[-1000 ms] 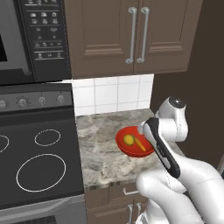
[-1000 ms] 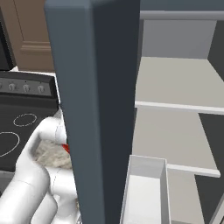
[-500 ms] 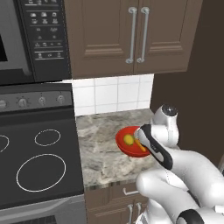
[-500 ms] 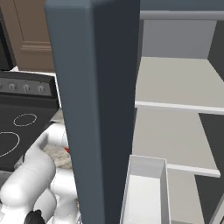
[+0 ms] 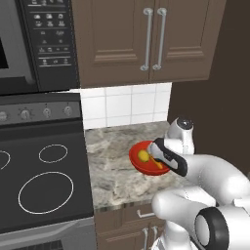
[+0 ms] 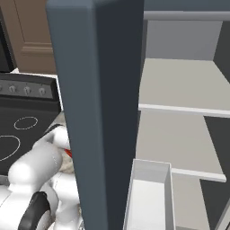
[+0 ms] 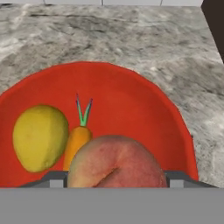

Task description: Take the lemon, peach, and carrot from the freezer and place them in the bowl on the counter.

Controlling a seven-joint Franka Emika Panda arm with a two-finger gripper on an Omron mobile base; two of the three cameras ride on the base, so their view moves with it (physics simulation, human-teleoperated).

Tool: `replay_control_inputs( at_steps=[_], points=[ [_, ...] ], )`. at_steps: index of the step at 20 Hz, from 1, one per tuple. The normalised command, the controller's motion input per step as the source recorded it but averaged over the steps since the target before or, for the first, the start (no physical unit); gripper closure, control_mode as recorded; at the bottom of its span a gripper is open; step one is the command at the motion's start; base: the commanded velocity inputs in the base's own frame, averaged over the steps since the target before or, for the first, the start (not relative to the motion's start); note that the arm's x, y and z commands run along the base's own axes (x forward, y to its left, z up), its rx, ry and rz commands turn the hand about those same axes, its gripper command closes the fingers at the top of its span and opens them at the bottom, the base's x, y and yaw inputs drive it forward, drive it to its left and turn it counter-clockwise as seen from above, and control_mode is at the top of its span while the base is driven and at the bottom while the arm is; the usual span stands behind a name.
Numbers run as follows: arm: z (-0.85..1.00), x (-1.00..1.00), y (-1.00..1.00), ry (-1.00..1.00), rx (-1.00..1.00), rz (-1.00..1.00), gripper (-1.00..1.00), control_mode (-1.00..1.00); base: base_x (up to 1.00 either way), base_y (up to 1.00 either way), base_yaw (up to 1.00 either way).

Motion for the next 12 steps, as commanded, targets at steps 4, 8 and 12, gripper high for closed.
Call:
replay_control_inputs(
  at_steps=[4, 8, 12],
  points=[
    [-0.27, 0.24, 0.0, 0.01, 0.0, 0.0, -1.0, -1.0, 0.0, 0.0, 0.0],
    [-0.06, 0.09, 0.0, 0.01, 0.0, 0.0, -1.0, -1.0, 0.0, 0.0, 0.0],
    [0.0, 0.0, 0.0, 0.0, 0.0, 0.0, -1.0, -1.0, 0.0, 0.0, 0.0]
  ],
)
